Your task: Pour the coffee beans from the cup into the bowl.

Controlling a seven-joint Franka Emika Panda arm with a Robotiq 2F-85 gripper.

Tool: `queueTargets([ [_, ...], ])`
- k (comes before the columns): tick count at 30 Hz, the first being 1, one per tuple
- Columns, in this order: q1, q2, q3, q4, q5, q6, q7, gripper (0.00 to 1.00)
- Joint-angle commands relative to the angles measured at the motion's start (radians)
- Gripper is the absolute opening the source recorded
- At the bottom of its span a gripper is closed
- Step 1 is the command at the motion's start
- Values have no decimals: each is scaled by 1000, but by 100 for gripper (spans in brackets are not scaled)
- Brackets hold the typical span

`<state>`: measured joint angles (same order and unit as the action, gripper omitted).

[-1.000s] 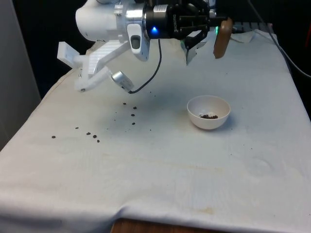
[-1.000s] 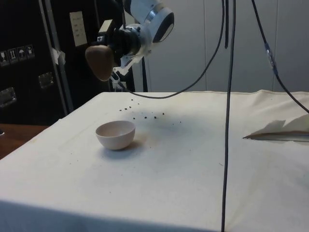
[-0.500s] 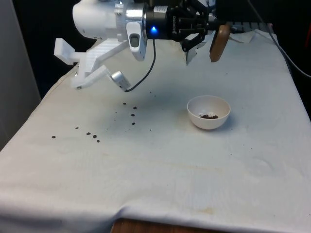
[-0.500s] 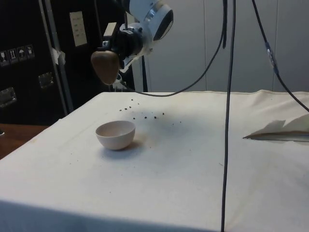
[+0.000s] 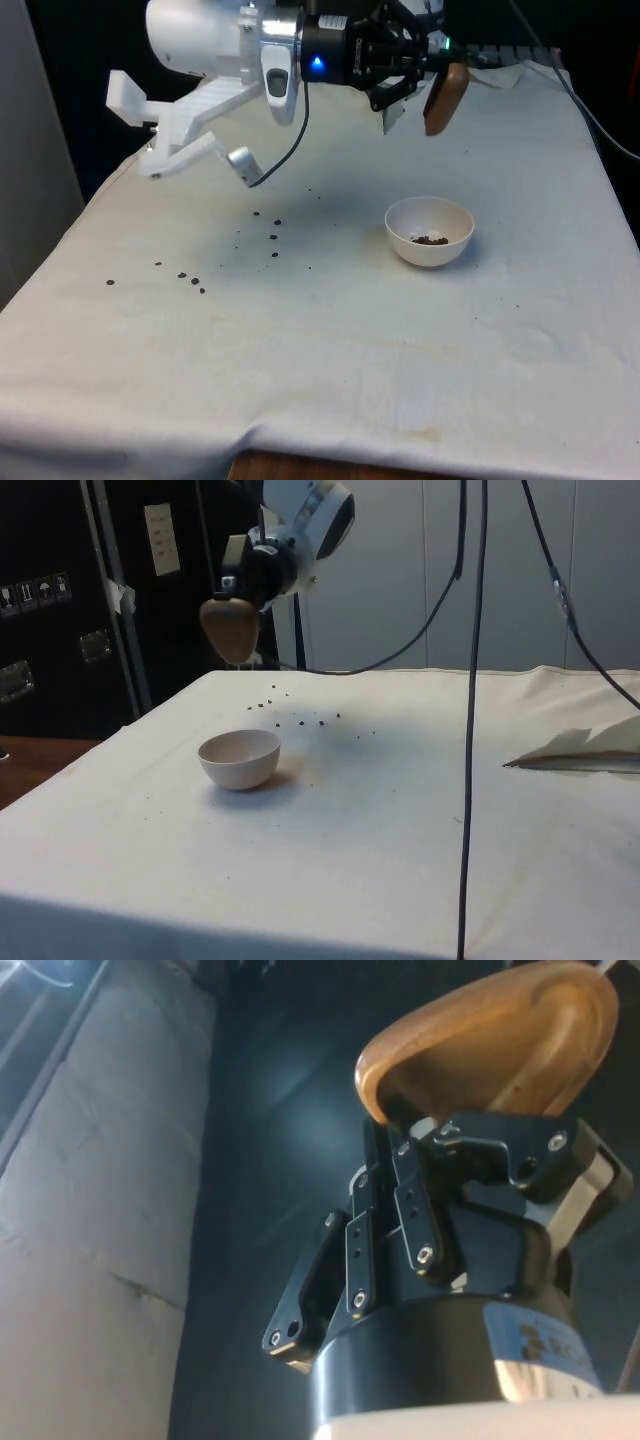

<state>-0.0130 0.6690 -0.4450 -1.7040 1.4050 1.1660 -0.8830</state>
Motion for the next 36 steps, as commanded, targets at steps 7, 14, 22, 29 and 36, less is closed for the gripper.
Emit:
queueTargets([
  [7,8,0,-6,14,-56,27,-17,0],
  [14,10,-2,-6,22,-96,46,-37,0],
  [22,13,-3,-6,30,-141,68,-56,0],
  [29,16,-3,-6,38,-177,89,-75,0],
  [36,11,0,0,43,-198,99,-95,0],
])
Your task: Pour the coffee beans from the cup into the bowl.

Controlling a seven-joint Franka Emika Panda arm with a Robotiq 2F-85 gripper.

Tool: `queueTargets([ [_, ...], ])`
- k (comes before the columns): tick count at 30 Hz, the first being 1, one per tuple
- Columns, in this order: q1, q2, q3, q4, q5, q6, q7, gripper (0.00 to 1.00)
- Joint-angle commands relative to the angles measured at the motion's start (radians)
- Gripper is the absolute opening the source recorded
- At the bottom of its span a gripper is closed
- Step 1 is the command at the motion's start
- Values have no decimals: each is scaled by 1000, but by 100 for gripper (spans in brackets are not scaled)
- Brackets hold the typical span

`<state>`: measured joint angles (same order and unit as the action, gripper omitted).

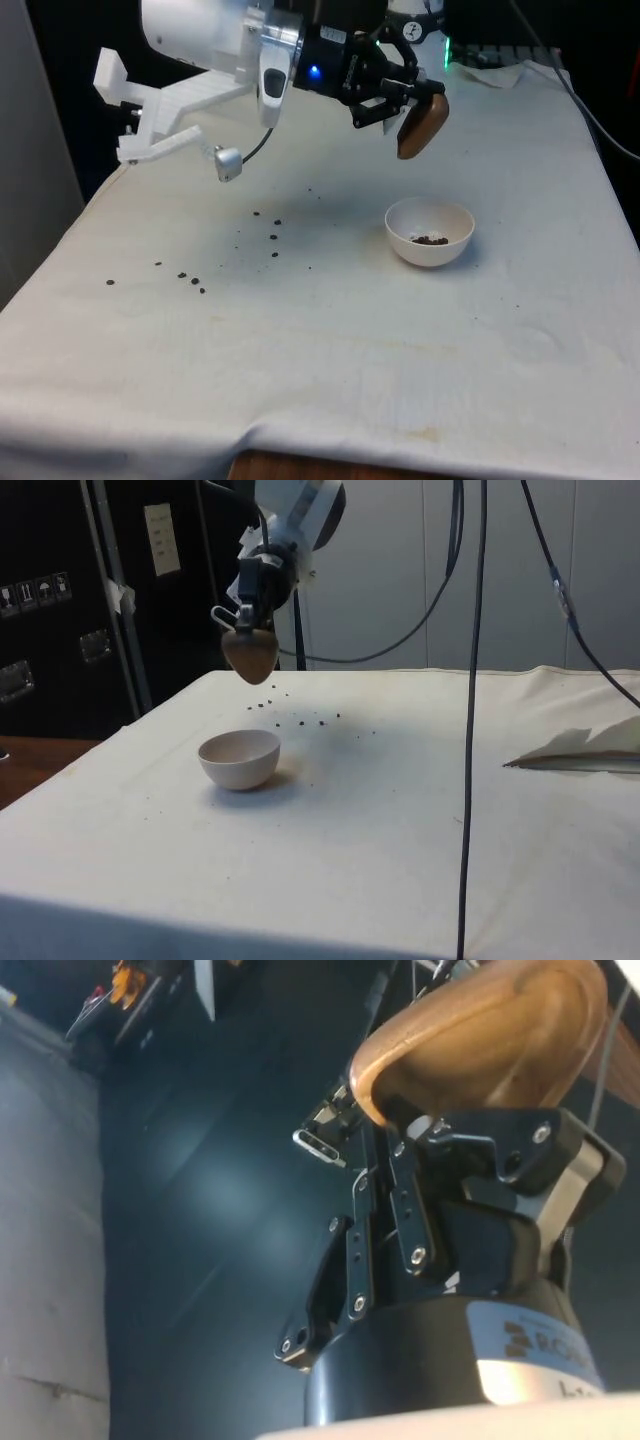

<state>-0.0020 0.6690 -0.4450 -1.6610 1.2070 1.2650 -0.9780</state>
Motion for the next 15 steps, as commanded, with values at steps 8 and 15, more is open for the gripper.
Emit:
queueTargets([
  [8,13,-5,-6,5,-48,49,-21,0],
  [15,18,-8,-6,5,-77,78,-39,0],
])
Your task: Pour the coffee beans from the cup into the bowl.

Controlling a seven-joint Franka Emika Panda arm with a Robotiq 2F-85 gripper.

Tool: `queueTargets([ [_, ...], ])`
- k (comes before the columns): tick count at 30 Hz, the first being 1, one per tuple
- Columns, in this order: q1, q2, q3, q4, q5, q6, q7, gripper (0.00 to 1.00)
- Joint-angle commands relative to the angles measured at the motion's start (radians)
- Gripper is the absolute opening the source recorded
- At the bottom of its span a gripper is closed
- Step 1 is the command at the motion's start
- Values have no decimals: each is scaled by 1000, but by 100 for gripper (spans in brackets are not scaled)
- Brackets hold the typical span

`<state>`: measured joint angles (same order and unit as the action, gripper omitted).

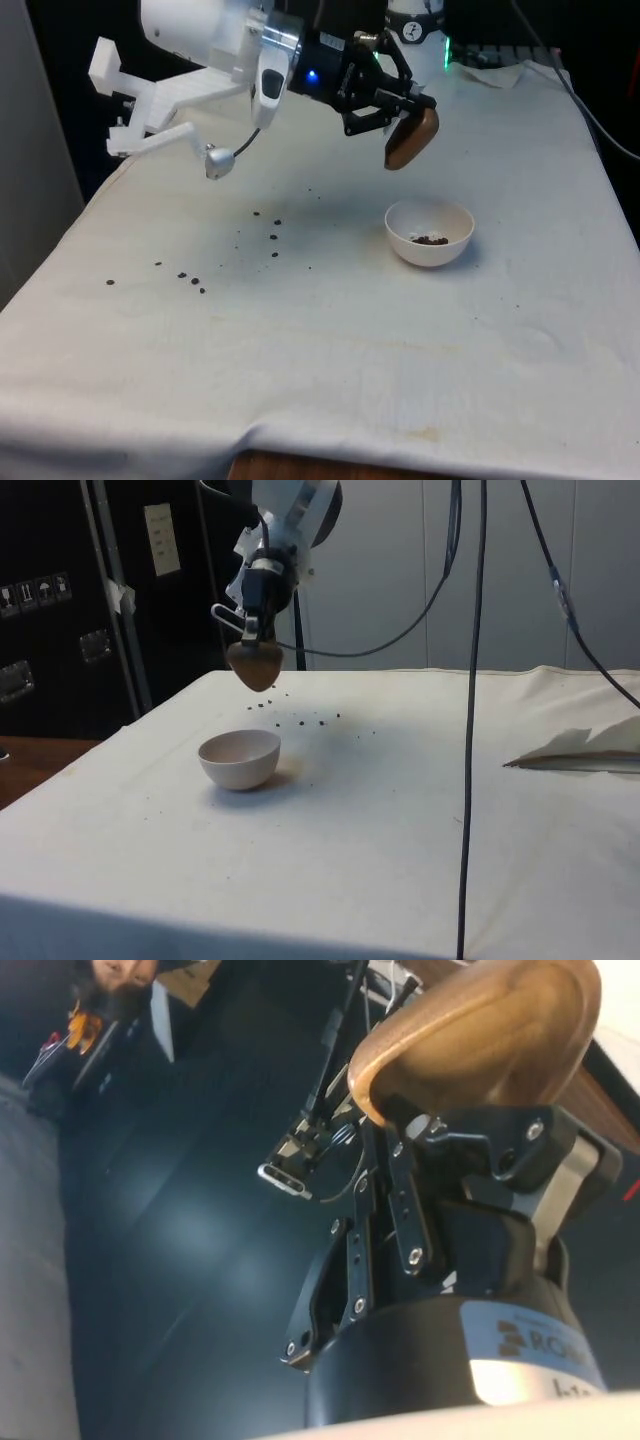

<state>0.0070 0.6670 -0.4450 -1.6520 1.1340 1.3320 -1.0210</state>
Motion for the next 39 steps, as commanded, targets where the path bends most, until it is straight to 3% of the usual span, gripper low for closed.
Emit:
queueTargets([
  [1,10,-7,-6,-5,-12,20,0,0],
  [4,12,-8,-7,-6,-23,31,-7,0],
  [5,2,-1,0,0,-15,14,-8,0],
  [6,12,-9,-7,-6,-27,36,-9,0],
  [14,17,-12,-7,-7,-64,73,-27,0],
  [15,7,-5,0,0,-58,56,-28,0],
  [16,17,-13,-7,-7,-68,77,-28,0],
  [22,21,-15,-7,-9,-98,106,-40,0],
  [23,21,-15,-7,-9,-102,110,-42,0],
  [24,11,-8,0,0,-93,89,-42,0],
  [25,22,-16,-7,-9,-107,114,-44,0],
  [31,25,-18,-7,-10,-136,143,-53,0],
  [32,25,-18,-7,-10,-140,146,-54,0],
  [33,15,-10,1,0,-132,126,-55,0],
  [34,26,-19,-7,-10,-149,154,-57,0],
  [39,28,-19,-6,-10,-168,173,-62,0],
])
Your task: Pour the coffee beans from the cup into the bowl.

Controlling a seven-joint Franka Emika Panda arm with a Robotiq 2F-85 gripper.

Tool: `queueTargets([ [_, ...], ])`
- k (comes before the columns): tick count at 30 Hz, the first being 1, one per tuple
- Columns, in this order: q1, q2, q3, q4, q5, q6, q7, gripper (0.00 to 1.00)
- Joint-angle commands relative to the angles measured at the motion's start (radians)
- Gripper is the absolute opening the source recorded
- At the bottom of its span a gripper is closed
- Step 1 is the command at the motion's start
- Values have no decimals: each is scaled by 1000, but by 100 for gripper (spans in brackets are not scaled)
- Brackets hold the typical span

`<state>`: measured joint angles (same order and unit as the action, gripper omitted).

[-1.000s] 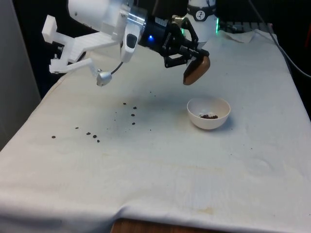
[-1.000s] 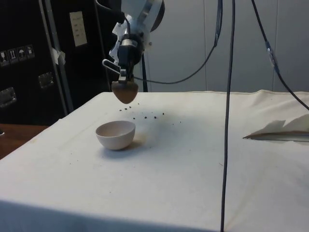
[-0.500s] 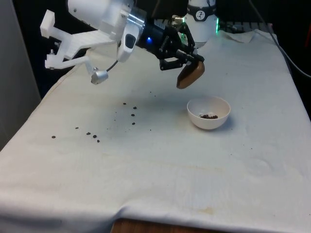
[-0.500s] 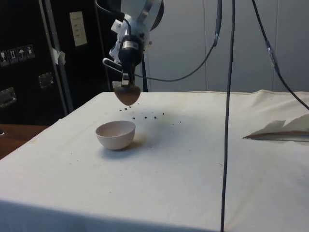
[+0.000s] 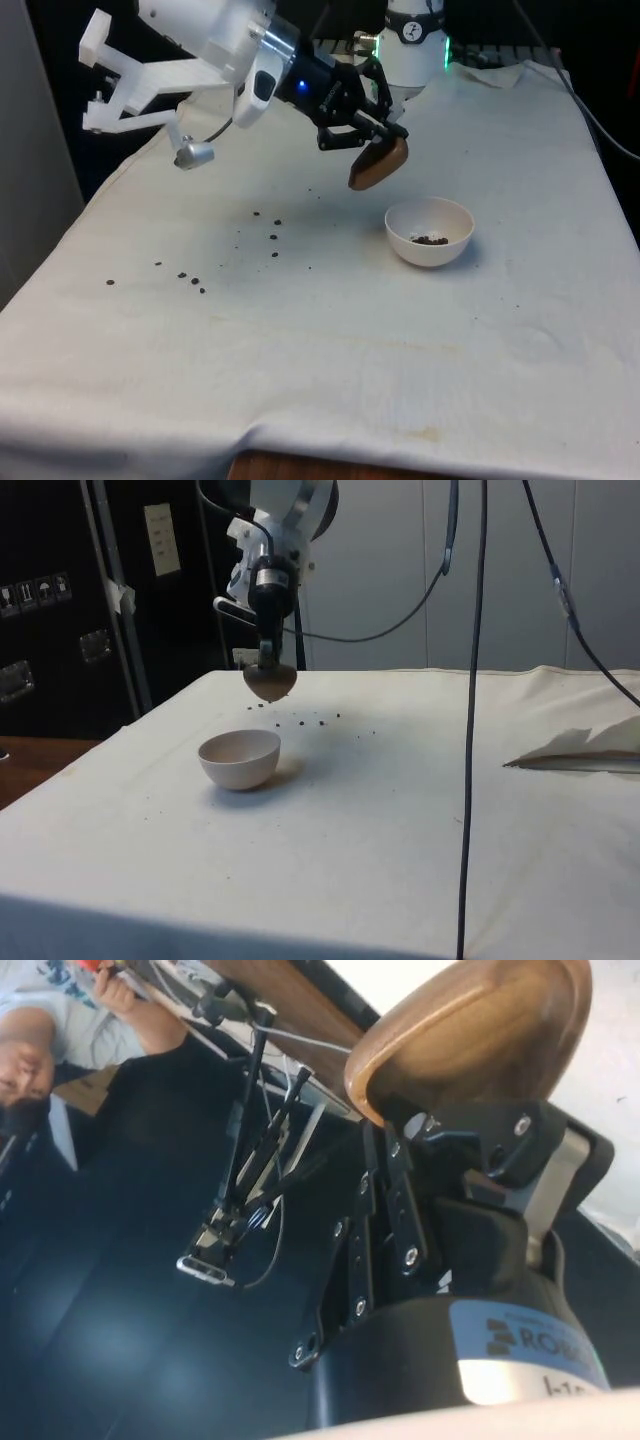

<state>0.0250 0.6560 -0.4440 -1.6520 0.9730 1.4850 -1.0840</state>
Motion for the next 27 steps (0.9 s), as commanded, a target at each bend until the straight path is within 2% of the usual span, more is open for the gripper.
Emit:
queueTargets([
  [1,11,-9,-8,-10,-11,24,0,0],
  [2,0,0,0,-1,-3,5,-1,0],
  [3,11,-9,-8,-10,-14,29,-2,0],
  [9,15,-10,-8,-11,-45,62,-8,0],
  [10,5,-1,0,-1,-40,42,-9,0],
  [11,16,-10,-8,-12,-49,66,-9,0],
  [19,19,-10,-8,-13,-85,104,-15,0],
  [20,8,-1,0,-1,-77,80,-16,0],
  [21,20,-10,-8,-13,-88,109,-16,0],
  [27,23,-10,-7,-14,-116,137,-18,0],
])
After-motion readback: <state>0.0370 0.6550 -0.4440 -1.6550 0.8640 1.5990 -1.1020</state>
